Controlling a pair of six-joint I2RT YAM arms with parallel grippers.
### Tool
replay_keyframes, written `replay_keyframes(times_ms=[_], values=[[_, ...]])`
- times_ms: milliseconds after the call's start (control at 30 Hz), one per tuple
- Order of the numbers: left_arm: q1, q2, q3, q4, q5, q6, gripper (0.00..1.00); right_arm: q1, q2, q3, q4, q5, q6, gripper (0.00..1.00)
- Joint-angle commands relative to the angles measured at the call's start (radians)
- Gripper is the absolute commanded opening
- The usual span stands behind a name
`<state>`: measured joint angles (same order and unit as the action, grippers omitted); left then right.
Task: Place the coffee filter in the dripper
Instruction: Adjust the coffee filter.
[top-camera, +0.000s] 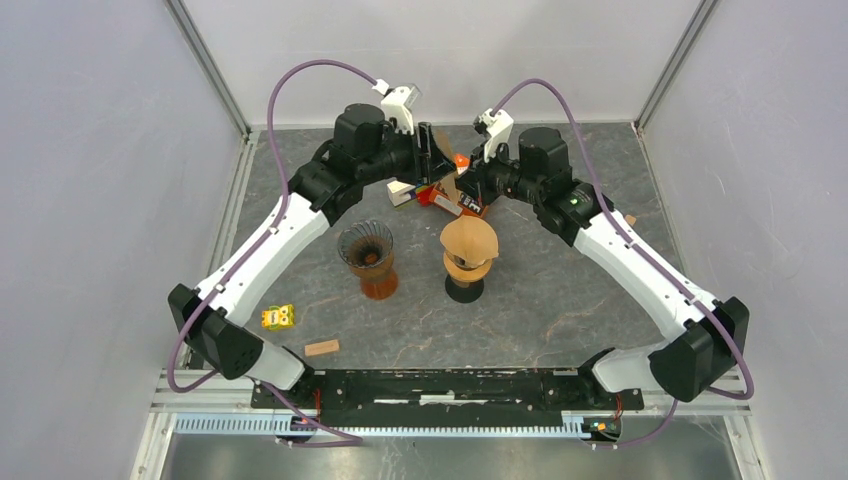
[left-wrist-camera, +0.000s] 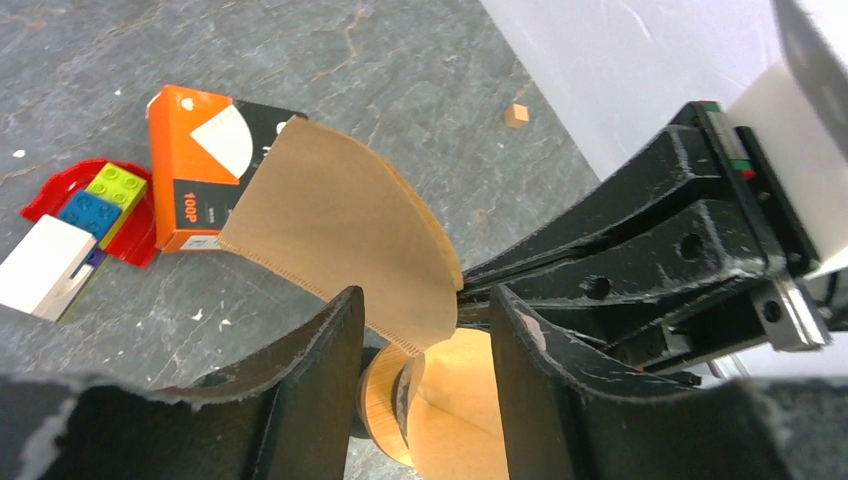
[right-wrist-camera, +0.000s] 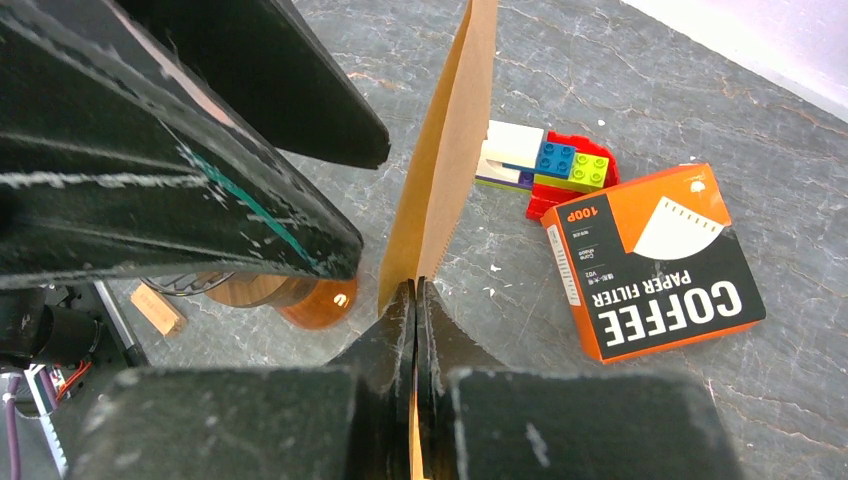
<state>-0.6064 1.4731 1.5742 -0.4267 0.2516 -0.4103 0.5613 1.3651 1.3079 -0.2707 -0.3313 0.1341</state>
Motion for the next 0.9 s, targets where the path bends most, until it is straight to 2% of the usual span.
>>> replay_keyframes(times_ms=[0,533,867], values=[[-0.019,0.017,0.053,-0.035,-0.094,0.046,0.55,0.007,0.007,0.057,0.013,0.021,-0.004,0.00],[-0.039,0.041,0.064,-0.045,-0.147,0.073,0.51,0.010,0.012,0.058,0.012,0.026,-0.005,0.00],[-0.041,0.048,0.059,-0.038,-0.155,0.082,0.42,0.014,0.010,0.058,0.010,0.036,-0.009,0.00]])
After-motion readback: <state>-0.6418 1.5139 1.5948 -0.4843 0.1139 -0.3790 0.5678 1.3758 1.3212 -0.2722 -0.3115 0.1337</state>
